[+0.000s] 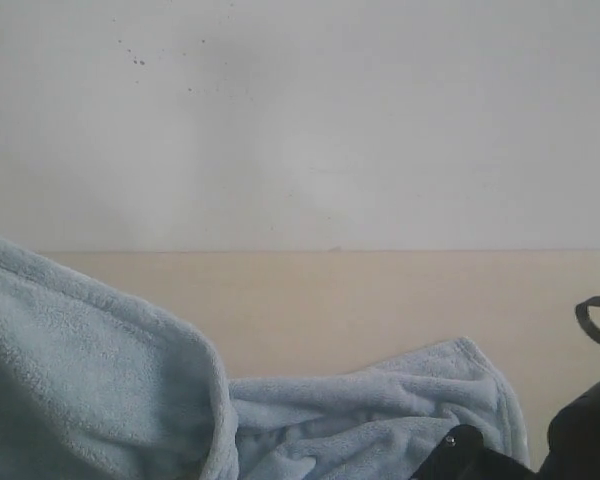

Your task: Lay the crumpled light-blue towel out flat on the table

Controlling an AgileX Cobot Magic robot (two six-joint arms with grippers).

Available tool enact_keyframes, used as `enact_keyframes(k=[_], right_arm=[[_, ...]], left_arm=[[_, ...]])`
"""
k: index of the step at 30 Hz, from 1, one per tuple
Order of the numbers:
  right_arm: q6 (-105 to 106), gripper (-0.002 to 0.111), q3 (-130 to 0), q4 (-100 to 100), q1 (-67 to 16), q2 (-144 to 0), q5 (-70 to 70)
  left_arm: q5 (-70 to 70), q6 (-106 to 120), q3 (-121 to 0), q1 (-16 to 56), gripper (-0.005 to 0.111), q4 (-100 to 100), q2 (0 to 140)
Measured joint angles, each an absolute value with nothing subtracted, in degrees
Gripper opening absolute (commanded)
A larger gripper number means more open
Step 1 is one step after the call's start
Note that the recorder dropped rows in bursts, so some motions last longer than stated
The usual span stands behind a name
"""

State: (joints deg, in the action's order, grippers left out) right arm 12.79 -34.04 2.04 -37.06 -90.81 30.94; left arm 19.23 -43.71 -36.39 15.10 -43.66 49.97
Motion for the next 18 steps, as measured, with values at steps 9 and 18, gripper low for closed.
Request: enact_keyframes(k=[9, 18], right_arm=[[8.28, 0.0, -34.04, 1.31, -37.06, -70.56, 31.26], [-8.16, 0.0, -33.97, -17.89, -37.06, -48.33, 42.36]], left_arm=[[23.87, -34.65, -36.39, 15.1, 0.004, -35.67, 44.66], [32.44, -27.85, -36.39, 15.1, 0.004, -32.9, 32.08]])
